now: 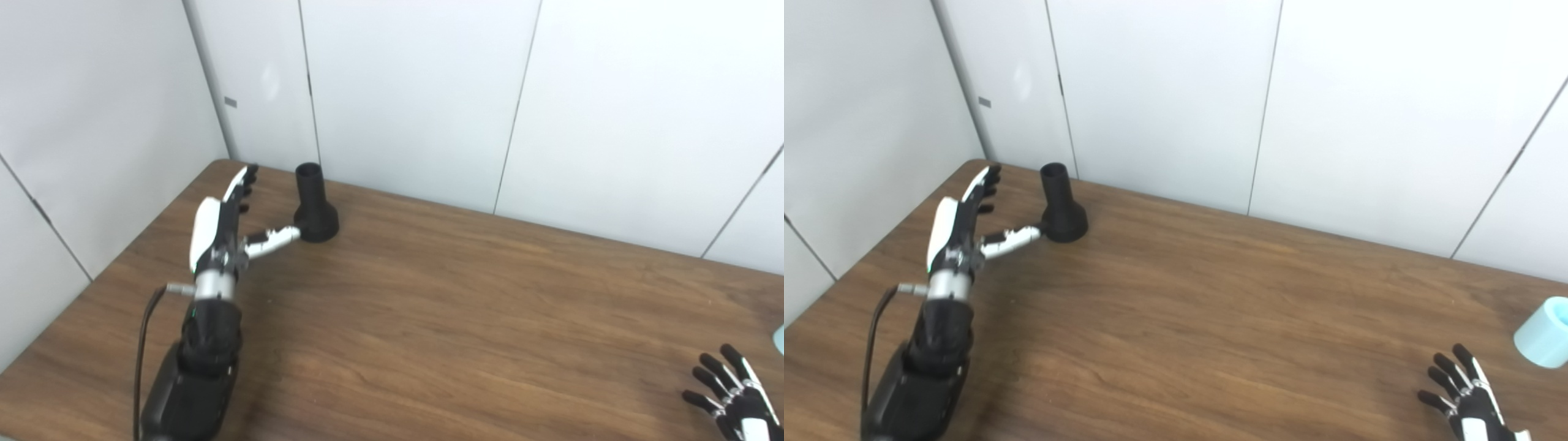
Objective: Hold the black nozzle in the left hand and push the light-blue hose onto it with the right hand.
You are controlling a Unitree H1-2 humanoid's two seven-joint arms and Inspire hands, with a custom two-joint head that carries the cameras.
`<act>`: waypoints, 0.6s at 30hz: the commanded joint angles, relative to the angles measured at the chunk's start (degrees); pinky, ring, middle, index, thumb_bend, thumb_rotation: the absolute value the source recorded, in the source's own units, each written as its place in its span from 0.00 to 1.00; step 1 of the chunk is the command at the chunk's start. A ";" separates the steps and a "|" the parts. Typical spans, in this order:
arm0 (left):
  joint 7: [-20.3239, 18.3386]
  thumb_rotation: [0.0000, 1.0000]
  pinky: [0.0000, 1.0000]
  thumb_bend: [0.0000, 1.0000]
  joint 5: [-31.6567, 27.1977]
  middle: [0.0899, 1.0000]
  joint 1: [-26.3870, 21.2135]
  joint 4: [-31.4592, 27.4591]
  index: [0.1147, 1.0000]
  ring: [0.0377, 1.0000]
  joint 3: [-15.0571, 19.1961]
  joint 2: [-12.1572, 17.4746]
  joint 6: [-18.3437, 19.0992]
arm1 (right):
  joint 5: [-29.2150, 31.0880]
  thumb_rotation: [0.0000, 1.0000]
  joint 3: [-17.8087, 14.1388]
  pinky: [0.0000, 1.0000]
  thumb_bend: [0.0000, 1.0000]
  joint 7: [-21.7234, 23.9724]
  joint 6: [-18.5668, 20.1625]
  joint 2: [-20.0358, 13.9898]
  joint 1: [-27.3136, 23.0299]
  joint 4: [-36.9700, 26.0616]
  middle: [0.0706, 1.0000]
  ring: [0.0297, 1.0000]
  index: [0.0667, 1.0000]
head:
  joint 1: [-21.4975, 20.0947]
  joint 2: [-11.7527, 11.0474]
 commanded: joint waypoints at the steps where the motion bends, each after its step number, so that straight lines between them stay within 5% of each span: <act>1: -0.60 0.23 0.86 0.90 0.74 0.93 -4.33 0.92 0.93 0.93 -0.29 2.24 2.11 | 0.26 1.00 -0.07 0.72 0.47 -0.28 -1.36 0.21 1.96 4.07 0.88 0.86 0.93 | -0.30 0.68; 5: -2.18 0.30 0.99 0.94 3.36 0.97 -6.99 4.15 0.94 1.00 -3.16 4.91 4.64 | 0.44 1.00 0.06 0.70 0.48 -0.11 -0.83 0.34 2.18 3.30 0.88 0.86 0.93 | -0.46 1.21; 18: -4.48 0.33 1.00 1.00 6.49 0.96 -13.09 15.02 0.93 1.00 -10.09 8.57 7.09 | -1.38 0.99 0.66 0.63 0.53 -0.60 1.03 0.75 3.24 0.85 0.84 0.76 0.91 | -0.88 2.42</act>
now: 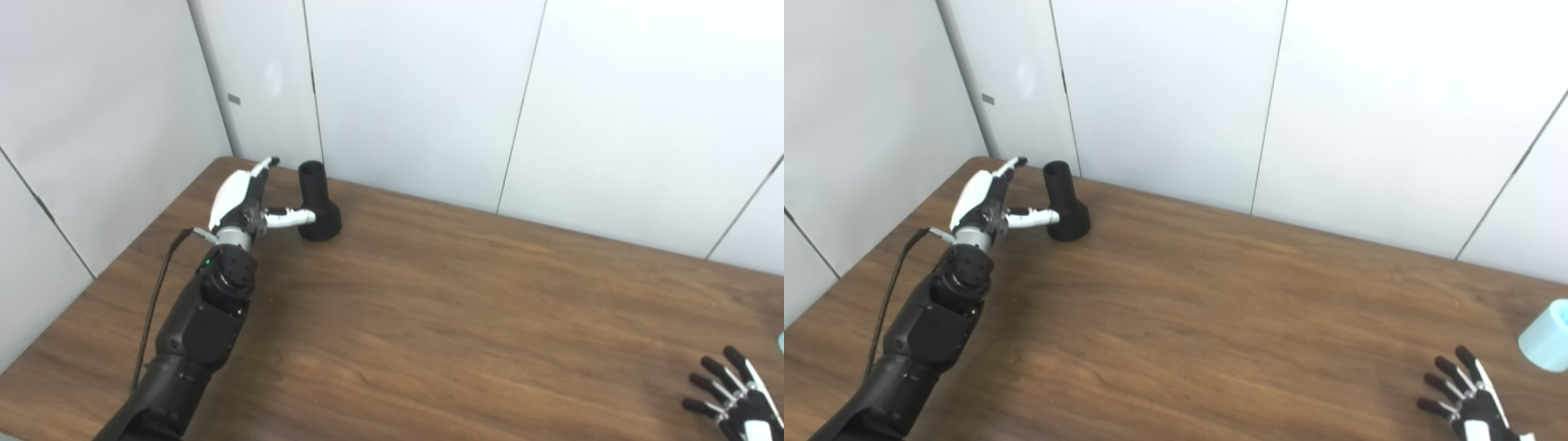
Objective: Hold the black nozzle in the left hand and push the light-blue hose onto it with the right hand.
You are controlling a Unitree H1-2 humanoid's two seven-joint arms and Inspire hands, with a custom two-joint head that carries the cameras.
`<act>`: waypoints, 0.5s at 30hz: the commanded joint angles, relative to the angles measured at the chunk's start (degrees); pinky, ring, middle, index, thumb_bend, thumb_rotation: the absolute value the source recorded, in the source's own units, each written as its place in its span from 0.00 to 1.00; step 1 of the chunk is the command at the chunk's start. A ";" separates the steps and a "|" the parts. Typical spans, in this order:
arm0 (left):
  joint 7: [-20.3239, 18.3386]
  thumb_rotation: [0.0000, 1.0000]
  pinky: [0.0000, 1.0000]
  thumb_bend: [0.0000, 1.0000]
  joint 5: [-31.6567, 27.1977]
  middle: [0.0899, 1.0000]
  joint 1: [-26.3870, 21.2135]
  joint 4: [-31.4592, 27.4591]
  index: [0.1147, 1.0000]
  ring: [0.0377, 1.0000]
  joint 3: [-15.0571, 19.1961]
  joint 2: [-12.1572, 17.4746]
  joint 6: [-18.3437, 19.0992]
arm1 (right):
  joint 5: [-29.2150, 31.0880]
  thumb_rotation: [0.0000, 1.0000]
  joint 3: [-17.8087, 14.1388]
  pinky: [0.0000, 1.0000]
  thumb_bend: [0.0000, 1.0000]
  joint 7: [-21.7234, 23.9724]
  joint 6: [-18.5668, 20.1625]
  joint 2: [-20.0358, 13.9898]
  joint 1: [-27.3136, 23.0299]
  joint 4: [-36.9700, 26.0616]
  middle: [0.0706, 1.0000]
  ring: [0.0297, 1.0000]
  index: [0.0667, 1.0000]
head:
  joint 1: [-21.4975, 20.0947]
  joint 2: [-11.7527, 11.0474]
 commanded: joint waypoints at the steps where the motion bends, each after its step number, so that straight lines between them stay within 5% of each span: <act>1: 0.67 0.34 1.00 1.00 1.73 0.95 -3.63 -0.01 0.92 1.00 -0.61 1.99 -0.54 | -0.29 0.98 0.41 0.64 0.53 -0.54 0.62 0.79 2.99 1.63 0.84 0.76 0.91 | 0.00 0.14; 15: 0.38 0.37 1.00 1.00 2.03 0.91 -6.77 5.85 0.90 0.99 -4.35 1.42 -1.82 | -2.99 0.98 0.49 0.64 0.57 -1.65 0.86 1.08 3.34 0.66 0.81 0.73 0.92 | -0.43 1.30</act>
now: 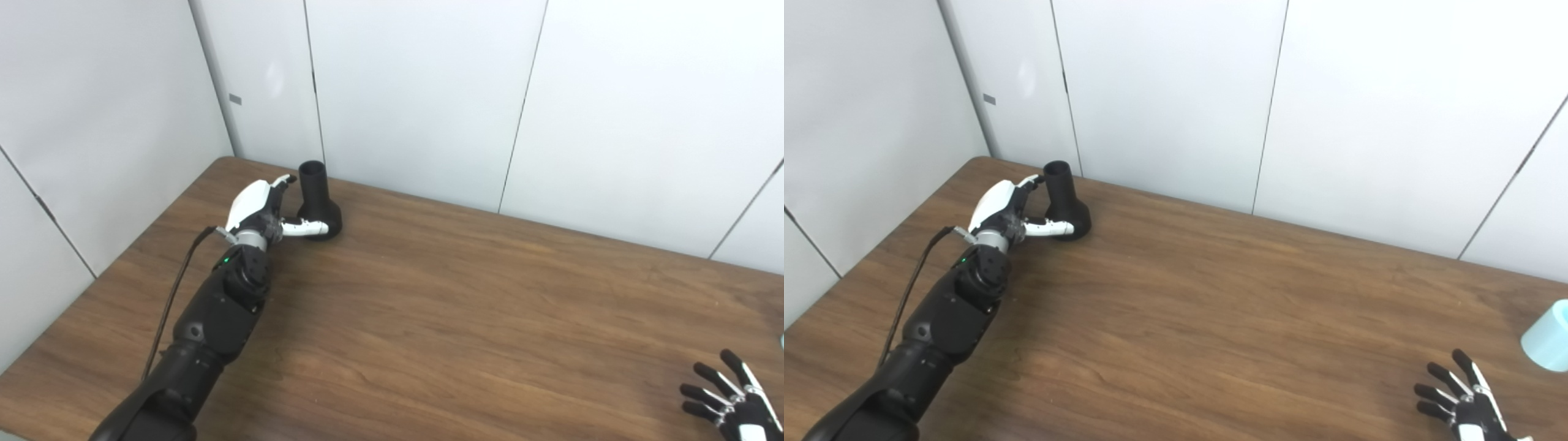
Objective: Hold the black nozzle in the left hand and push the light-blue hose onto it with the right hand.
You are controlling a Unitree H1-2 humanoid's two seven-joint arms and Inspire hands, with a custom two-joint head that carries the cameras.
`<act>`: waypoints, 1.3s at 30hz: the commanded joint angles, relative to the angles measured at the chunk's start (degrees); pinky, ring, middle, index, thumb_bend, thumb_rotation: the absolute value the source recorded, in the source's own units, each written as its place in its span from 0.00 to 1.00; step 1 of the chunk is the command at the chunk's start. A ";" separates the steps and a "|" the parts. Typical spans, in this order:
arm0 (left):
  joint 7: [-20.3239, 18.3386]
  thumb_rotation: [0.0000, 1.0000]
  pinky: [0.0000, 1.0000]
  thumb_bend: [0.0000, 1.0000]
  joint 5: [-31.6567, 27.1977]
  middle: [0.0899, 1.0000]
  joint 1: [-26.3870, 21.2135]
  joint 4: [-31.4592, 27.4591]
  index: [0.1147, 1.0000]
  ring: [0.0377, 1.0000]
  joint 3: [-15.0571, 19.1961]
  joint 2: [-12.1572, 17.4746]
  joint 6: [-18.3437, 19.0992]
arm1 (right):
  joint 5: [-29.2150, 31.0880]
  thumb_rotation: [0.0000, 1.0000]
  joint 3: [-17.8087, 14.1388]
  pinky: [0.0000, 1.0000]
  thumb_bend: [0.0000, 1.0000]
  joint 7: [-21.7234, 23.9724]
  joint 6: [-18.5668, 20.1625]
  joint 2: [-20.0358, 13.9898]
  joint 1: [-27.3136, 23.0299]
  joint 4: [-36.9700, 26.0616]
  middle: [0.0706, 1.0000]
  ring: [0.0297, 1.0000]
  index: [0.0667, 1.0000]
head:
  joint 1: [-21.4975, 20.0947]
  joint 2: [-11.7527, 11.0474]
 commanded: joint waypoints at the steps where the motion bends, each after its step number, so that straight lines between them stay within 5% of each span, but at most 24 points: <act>1: 0.18 0.37 1.00 1.00 -0.20 0.92 -3.37 -0.71 0.90 1.00 0.54 1.14 -1.19 | -0.51 0.97 0.36 0.64 0.59 -0.84 -0.66 0.67 2.53 1.83 0.81 0.73 0.92 | -0.08 0.16; 9: -0.14 0.41 1.00 1.00 0.75 0.93 -4.00 -0.62 0.88 1.00 -1.14 0.85 -0.56 | -0.61 0.90 0.61 0.66 0.65 -0.66 -0.21 0.67 2.89 1.18 0.80 0.75 0.95 | -0.56 0.73; 16: 0.03 0.39 1.00 1.00 0.59 0.92 -4.26 0.28 0.86 1.00 -1.56 0.41 -1.02 | -1.47 0.73 0.80 0.64 0.62 -1.30 1.04 1.02 3.46 -0.23 0.80 0.76 0.95 | -0.78 1.15; 24: 0.67 0.38 1.00 0.97 0.87 0.89 -5.11 2.44 0.83 0.98 -1.66 -0.14 -0.77 | -6.84 0.72 1.78 0.70 0.67 -3.96 1.41 1.08 3.68 -0.76 0.78 0.77 0.92 | -1.42 1.05; 32: 1.98 0.34 1.00 0.94 0.55 0.85 -6.02 4.43 0.92 0.94 -1.21 -1.40 -1.05 | -6.53 0.71 1.74 0.64 0.65 -4.86 -0.06 1.39 3.72 -0.48 0.76 0.72 0.90 | -1.58 1.09; 39: 2.91 0.32 1.00 0.90 2.87 0.84 -7.01 5.98 0.86 0.95 -2.99 -1.70 1.30 | -5.74 0.70 1.74 0.66 0.64 -4.86 -0.40 1.54 3.89 -0.43 0.77 0.75 0.89 | -1.25 1.10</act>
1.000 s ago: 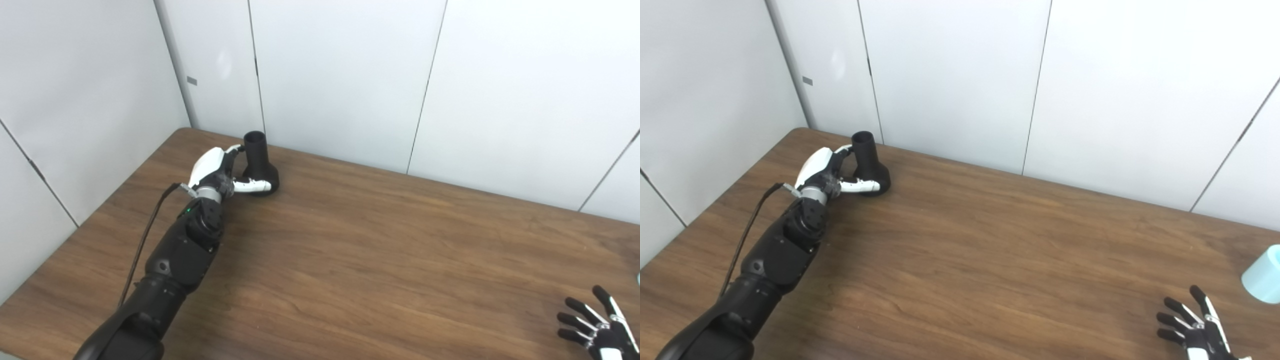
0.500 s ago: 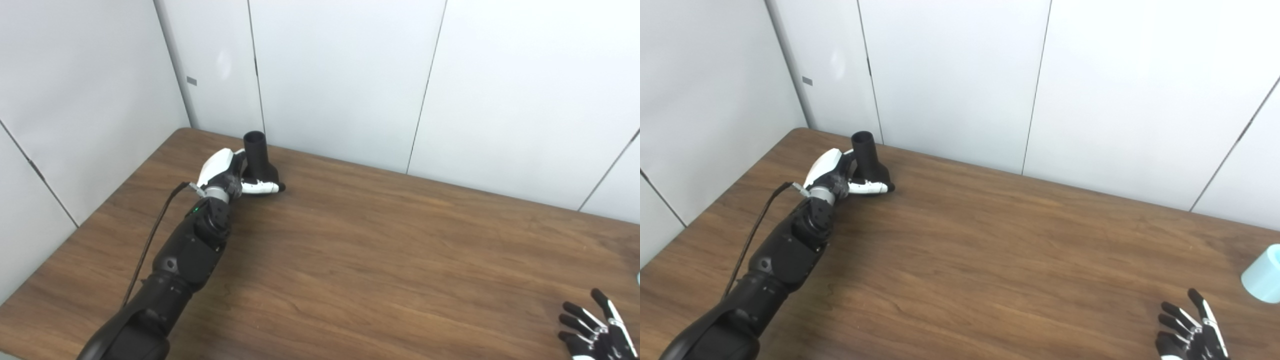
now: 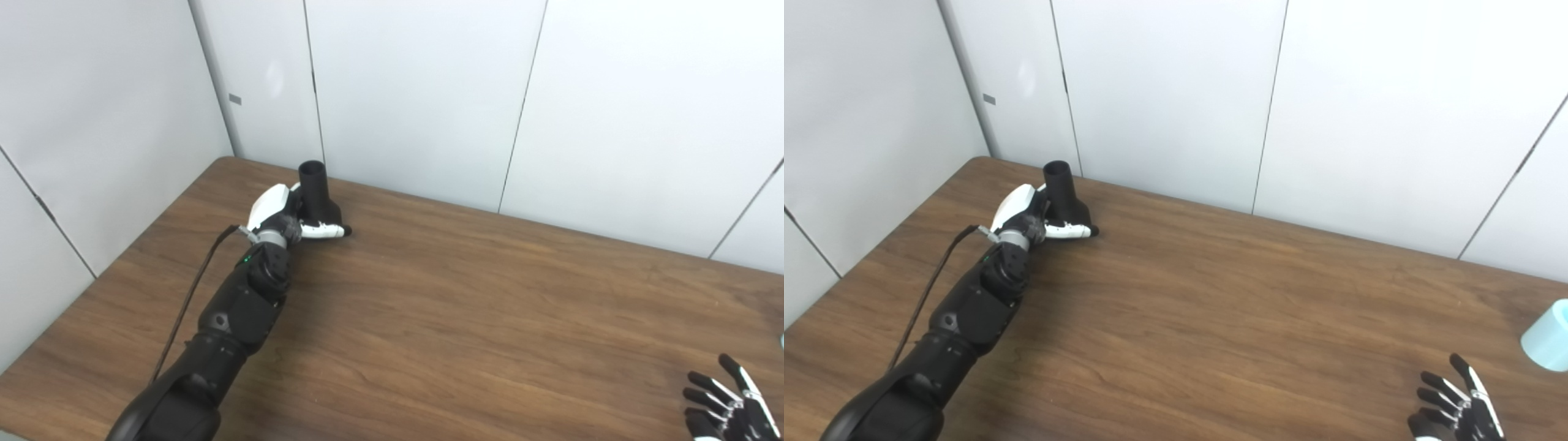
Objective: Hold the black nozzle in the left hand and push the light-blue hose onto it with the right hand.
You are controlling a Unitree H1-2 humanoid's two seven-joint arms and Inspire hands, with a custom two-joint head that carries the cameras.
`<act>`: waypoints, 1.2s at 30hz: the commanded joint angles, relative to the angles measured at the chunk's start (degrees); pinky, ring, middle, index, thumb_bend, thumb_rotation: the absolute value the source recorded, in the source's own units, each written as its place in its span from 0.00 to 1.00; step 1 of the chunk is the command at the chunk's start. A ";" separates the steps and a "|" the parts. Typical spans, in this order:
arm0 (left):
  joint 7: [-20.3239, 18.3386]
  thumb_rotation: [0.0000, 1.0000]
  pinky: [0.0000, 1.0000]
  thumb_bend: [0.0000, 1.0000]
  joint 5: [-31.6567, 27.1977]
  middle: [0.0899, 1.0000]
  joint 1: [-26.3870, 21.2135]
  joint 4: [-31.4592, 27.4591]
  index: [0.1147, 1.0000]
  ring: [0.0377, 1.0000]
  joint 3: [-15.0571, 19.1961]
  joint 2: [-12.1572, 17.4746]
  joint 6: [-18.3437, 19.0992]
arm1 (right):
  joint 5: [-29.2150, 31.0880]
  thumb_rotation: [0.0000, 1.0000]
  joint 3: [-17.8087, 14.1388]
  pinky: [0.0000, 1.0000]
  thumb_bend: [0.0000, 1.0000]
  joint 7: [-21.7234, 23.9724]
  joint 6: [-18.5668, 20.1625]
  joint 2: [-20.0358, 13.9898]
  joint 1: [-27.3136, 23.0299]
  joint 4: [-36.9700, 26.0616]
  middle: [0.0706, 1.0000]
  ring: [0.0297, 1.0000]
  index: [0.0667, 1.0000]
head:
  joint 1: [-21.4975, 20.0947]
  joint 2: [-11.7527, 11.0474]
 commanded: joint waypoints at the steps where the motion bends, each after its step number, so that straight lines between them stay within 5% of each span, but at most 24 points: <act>1: 1.83 0.31 1.00 0.89 1.88 0.84 -3.06 -0.13 0.85 0.94 -0.65 0.97 0.46 | -0.22 0.70 0.25 0.65 0.63 -0.50 -0.41 0.74 2.20 1.51 0.77 0.75 0.89 | -0.01 0.12; 8: 2.39 0.16 1.00 0.79 0.98 0.77 -2.89 0.52 0.66 0.91 -0.65 0.93 -1.10 | 0.43 0.71 0.10 0.65 0.65 -0.37 -1.10 0.78 2.45 1.69 0.77 0.75 0.91 | -0.05 0.31; 11: 4.34 0.04 1.00 0.58 -0.88 0.59 -2.11 0.36 0.46 0.79 1.10 0.06 -4.25 | -0.60 0.72 0.19 0.64 0.65 -0.60 -1.04 0.59 2.65 1.26 0.76 0.74 0.91 | -0.11 0.57; 13: 4.86 0.01 0.99 0.53 -1.08 0.51 -1.86 0.39 0.41 0.69 1.49 -0.32 -4.64 | -0.87 0.72 0.22 0.63 0.62 -0.55 -1.02 0.43 2.76 1.03 0.76 0.73 0.91 | -0.15 0.64; 16: 4.29 0.00 0.85 0.52 -0.24 0.48 -1.80 0.79 0.40 0.69 0.54 -0.05 -4.58 | -1.10 0.75 0.23 0.64 0.65 -0.64 -0.96 0.39 2.89 0.80 0.75 0.73 0.91 | -0.30 0.83; 20: 4.01 0.00 0.84 0.52 -0.03 0.45 -1.47 0.79 0.42 0.71 -0.12 -0.03 -4.91 | -0.32 0.76 0.17 0.65 0.65 -0.47 -1.14 0.46 2.80 0.90 0.75 0.74 0.91 | -0.30 0.83; 36: 5.51 0.00 1.00 0.51 1.91 0.51 1.83 -1.47 0.39 0.76 -2.57 -0.55 -8.31 | 1.40 0.72 0.44 0.65 0.59 -0.43 -2.03 0.80 1.99 2.01 0.75 0.74 0.90 | -2.27 1.05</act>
